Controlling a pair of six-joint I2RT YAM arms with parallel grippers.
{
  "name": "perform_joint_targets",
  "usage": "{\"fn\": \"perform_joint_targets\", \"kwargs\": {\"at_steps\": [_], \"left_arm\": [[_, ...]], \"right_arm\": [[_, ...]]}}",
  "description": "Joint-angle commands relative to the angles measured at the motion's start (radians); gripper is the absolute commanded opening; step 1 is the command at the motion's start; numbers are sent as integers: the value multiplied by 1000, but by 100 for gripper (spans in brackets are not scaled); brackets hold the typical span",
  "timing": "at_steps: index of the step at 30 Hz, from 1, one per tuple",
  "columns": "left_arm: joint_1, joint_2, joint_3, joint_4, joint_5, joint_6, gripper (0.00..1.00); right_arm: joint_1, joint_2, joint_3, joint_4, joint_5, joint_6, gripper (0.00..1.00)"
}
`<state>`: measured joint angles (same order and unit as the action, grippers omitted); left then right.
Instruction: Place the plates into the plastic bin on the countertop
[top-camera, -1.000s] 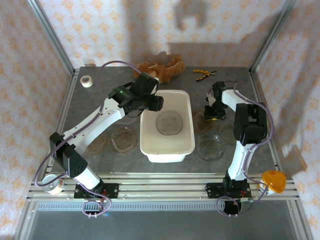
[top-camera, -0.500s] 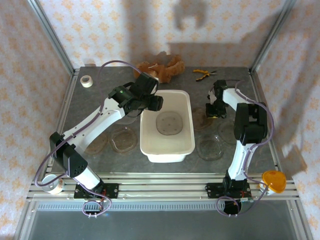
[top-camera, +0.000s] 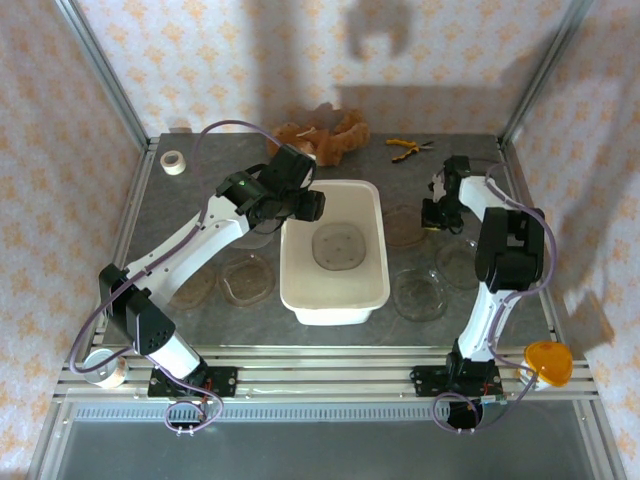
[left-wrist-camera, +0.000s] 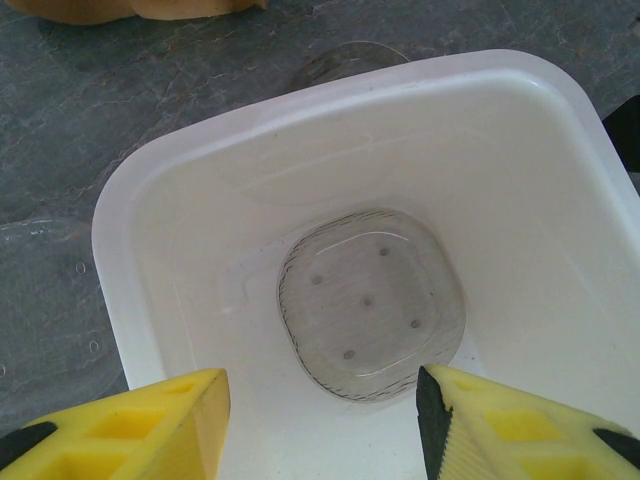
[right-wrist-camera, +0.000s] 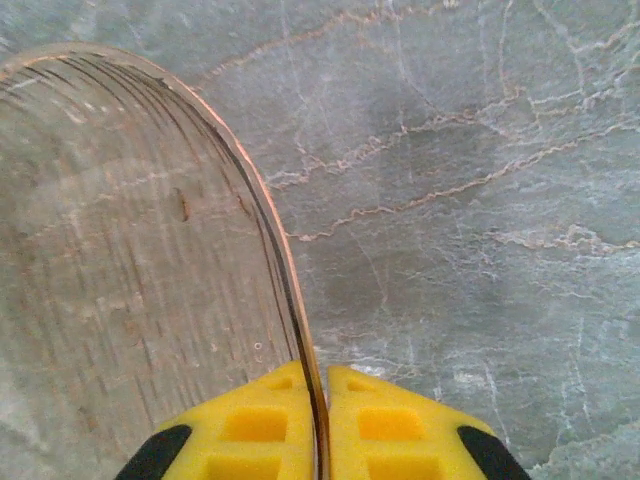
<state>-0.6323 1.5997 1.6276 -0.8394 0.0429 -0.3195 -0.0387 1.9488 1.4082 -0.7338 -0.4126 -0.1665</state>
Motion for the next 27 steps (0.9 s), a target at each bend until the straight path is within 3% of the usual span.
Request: {"fn": "perform_joint_targets", "kwargs": {"at_steps": [1, 10, 20, 27], "left_arm": [[6, -15, 7, 18, -27, -1, 54], [8, 35, 114, -38, -69, -73, 54], [8, 95, 239, -25, -12, -178, 55], [8, 137, 309, -5, 7, -219, 55]], "right_arm": [[-7, -67, -21, 13, 12, 35, 8], [-10, -220, -58, 52, 50, 129, 4], [-11, -431, 13, 8, 156, 211, 3], [11, -542, 71, -2, 98, 258, 2]]}}
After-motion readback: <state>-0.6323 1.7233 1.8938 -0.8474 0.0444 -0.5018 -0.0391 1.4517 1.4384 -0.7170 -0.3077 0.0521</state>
